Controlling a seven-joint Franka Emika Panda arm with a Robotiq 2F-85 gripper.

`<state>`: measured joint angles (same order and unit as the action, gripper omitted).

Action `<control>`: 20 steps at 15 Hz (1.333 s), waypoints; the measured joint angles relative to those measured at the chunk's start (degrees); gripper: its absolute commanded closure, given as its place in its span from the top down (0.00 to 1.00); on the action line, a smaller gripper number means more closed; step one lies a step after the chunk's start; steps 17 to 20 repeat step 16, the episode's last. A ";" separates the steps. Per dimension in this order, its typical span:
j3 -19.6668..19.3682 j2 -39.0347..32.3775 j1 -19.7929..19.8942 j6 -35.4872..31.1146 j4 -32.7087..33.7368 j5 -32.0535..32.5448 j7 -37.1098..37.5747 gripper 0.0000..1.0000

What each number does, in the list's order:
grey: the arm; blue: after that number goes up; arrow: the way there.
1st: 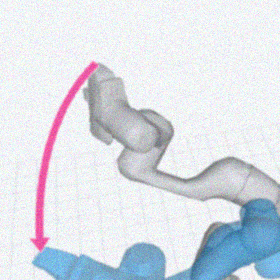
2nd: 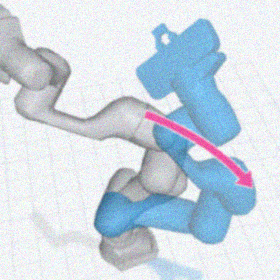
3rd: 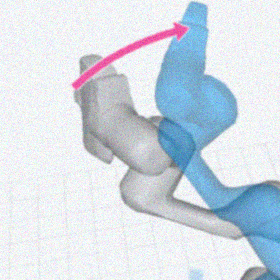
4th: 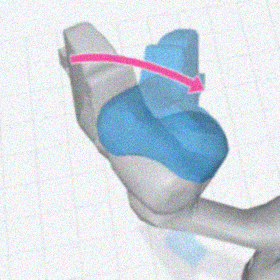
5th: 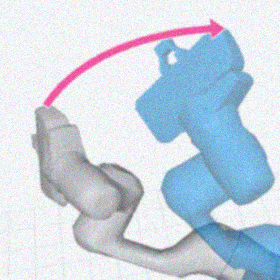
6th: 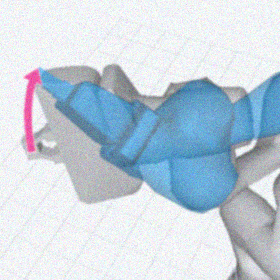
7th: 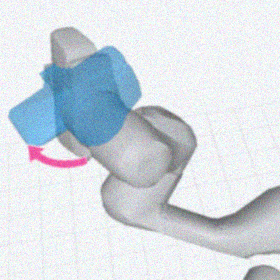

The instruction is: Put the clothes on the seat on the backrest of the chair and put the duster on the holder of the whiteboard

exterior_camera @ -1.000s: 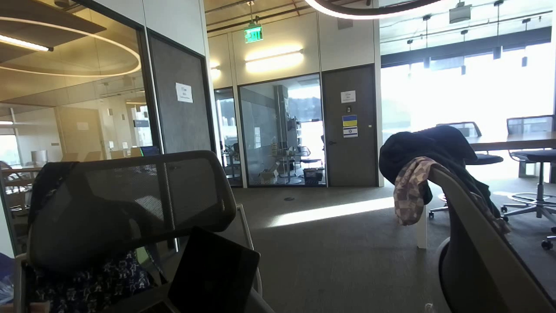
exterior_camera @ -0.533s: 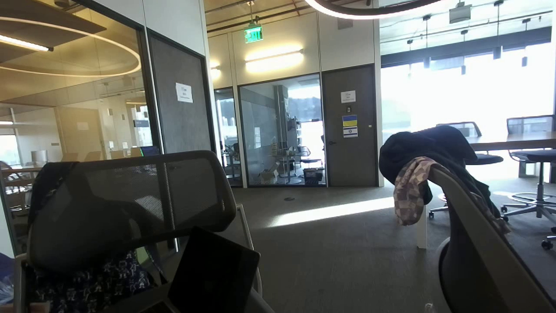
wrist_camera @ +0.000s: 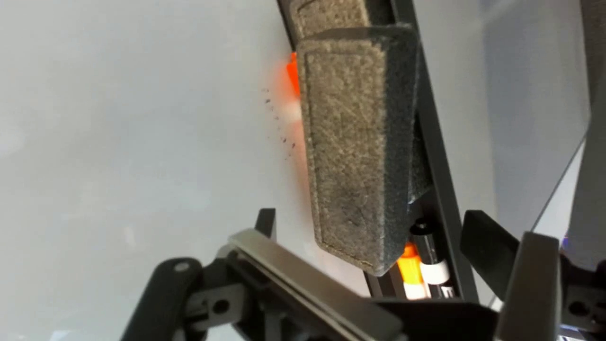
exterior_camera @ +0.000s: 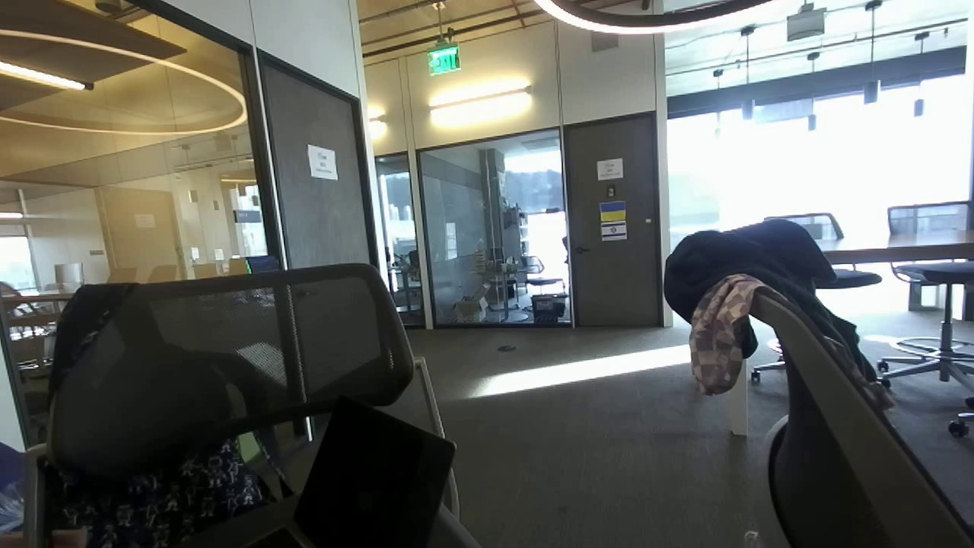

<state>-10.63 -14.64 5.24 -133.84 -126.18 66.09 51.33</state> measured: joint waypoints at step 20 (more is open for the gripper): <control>4.81 32.32 0.98 0.90 -19.79 -43.82 -41.63 1.00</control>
